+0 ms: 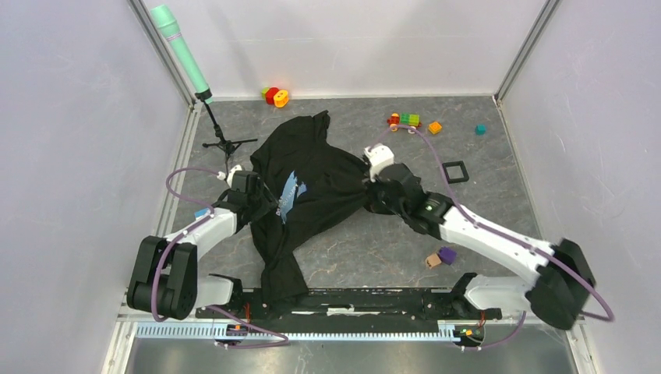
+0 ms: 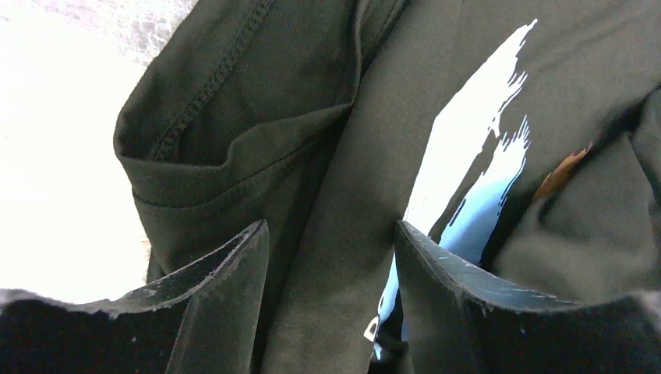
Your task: Remove the brooch from the garment
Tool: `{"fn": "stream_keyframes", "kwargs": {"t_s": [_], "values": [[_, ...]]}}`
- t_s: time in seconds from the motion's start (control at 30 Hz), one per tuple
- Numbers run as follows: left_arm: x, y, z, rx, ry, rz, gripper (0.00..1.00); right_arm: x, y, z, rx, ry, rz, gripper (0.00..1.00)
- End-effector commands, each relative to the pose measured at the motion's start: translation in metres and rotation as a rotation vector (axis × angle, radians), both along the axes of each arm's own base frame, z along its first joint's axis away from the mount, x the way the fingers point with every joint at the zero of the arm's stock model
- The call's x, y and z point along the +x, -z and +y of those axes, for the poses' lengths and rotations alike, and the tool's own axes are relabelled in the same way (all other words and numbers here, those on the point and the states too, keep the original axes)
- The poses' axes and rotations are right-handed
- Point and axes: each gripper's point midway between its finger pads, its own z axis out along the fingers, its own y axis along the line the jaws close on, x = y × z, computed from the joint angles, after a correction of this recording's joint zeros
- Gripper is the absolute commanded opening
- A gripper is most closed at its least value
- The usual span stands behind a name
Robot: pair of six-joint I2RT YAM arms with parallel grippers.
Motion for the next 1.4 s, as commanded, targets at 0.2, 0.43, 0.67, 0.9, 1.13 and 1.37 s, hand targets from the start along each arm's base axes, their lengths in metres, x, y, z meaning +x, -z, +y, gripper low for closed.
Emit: {"fn": "stream_keyframes", "kwargs": {"t_s": [0.2, 0.43, 0.67, 0.9, 1.13, 1.37], "values": [[0.029, -0.017, -0.006, -0.04, -0.033, -0.087, 0.63, -0.071, 0.003, -0.095, 0.137, 0.215, 0.032, 0.0], [0.038, -0.015, -0.032, -0.118, 0.101, -0.095, 0.19, -0.144, 0.009, -0.027, 0.306, -0.323, 0.212, 0.0], [0.037, -0.019, -0.005, 0.008, 0.021, -0.091, 0.02, -0.183, 0.085, -0.033, 0.104, -0.41, 0.406, 0.0], [0.046, -0.009, 0.022, 0.028, -0.159, -0.053, 0.02, -0.138, 0.118, -0.063, -0.103, -0.136, 0.355, 0.0], [0.093, -0.025, 0.049, 0.041, -0.286, -0.098, 0.02, -0.072, 0.108, -0.097, -0.06, 0.217, 0.224, 0.0], [0.103, -0.099, 0.023, 0.002, -0.139, -0.226, 0.35, -0.04, 0.073, -0.072, -0.052, 0.094, 0.172, 0.48]]}}
